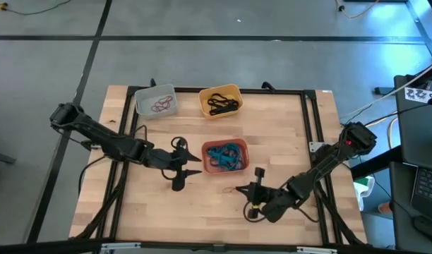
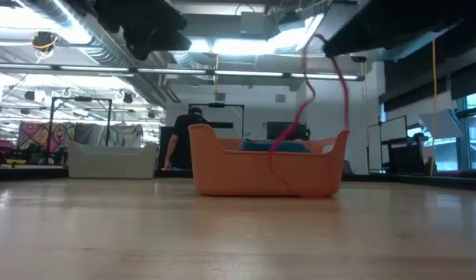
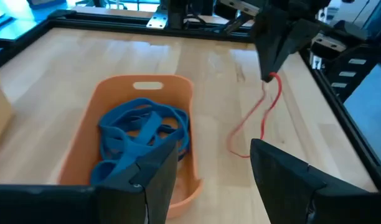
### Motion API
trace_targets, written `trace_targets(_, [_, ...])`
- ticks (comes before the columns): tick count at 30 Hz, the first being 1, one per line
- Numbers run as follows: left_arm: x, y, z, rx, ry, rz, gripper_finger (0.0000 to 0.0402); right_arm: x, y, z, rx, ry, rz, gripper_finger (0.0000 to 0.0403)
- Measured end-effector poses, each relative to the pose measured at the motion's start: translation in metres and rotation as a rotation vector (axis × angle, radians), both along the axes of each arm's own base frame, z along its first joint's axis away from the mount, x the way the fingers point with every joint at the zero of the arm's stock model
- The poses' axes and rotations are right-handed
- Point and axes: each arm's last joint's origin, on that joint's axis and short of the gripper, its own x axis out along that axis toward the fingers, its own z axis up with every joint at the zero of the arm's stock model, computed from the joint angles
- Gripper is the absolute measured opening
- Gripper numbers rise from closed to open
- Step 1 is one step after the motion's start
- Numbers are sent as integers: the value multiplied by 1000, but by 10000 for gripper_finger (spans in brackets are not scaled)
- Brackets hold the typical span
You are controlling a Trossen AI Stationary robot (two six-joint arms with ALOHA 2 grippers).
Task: Sort rubber bands into baskets
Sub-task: Put the red rubber band into the gray bin
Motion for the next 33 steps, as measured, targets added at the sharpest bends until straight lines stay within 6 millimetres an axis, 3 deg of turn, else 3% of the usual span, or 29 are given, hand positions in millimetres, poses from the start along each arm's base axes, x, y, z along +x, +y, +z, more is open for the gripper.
trace_targets(13, [29,-16,-39,-5,-57,-40,198,31,-32,10,-20,-69,-35,0])
trace_targets(26, [51,-23,-56,-19,-196,-73,198,45,-47,15,-56,-105,-24,0])
trace_targets(33, [58,-17,-64,-34,-220,-46,198,48,-46,22,-71,-164,7,0])
